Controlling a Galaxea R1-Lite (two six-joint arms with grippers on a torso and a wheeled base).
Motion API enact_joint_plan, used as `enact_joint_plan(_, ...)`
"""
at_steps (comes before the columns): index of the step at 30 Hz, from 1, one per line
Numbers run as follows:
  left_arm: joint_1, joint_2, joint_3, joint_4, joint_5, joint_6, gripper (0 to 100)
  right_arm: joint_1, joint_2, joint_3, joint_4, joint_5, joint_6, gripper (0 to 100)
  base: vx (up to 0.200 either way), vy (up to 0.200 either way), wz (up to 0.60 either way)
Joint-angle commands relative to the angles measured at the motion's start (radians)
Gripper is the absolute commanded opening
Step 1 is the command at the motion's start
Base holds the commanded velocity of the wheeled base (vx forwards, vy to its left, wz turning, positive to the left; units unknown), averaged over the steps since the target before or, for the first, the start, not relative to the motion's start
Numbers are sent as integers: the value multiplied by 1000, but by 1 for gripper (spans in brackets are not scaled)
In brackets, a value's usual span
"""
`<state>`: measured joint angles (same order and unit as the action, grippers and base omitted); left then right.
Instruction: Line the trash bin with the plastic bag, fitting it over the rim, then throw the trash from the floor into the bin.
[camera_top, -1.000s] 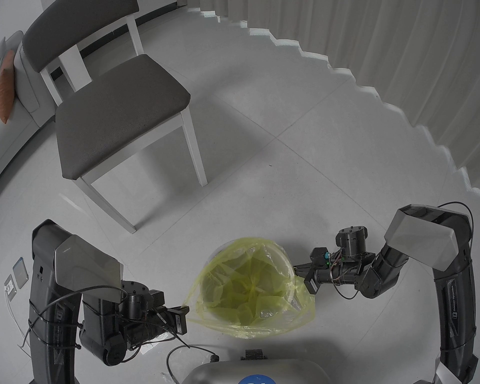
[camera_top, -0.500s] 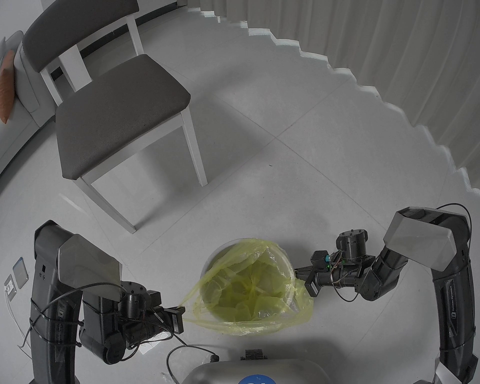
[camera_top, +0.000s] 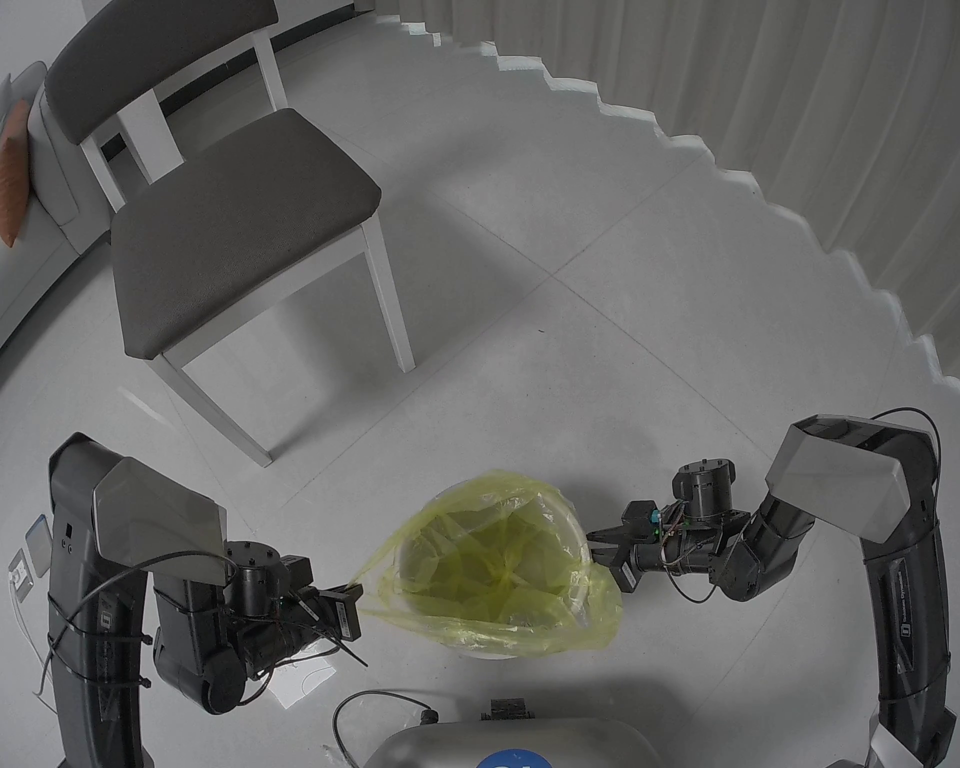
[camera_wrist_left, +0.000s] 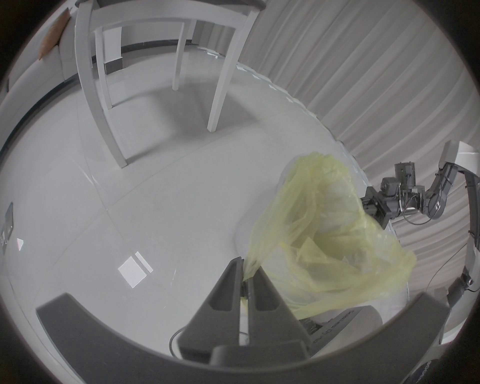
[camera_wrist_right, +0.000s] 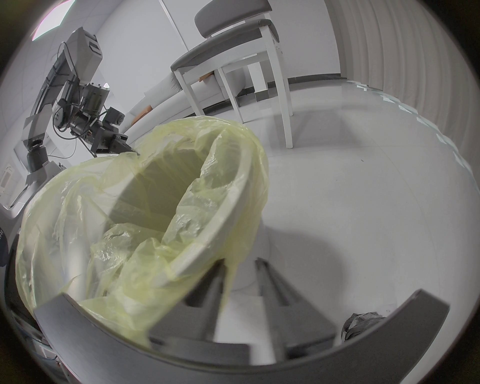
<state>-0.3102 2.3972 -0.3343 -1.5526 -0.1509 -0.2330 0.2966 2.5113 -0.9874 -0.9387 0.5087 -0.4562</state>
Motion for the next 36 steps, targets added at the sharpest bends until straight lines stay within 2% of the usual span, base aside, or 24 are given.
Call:
enact_joint_plan(1,2,-36,-15,-17,1,-5,0,-5,-38,30,-20,1,-1,100,0,0,0)
enact_joint_plan(14,11,-3,-91,-11,2,-12,0,-30,-95,92,-52,1,-1,100,0,0,0)
enact_joint_plan(22,48,63,-204,43,1,-20,0,-43,-97,125,-100,1,1,100,0,0,0)
enact_joint_plan(28,76,69,-239,48,-1,-20,0,-56,-94,118,-100,1,1,100,0,0,0)
enact_joint_plan(36,62,66,-266,45,-1,-52,0,-65,-100,121,-120,1,1,100,0,0,0)
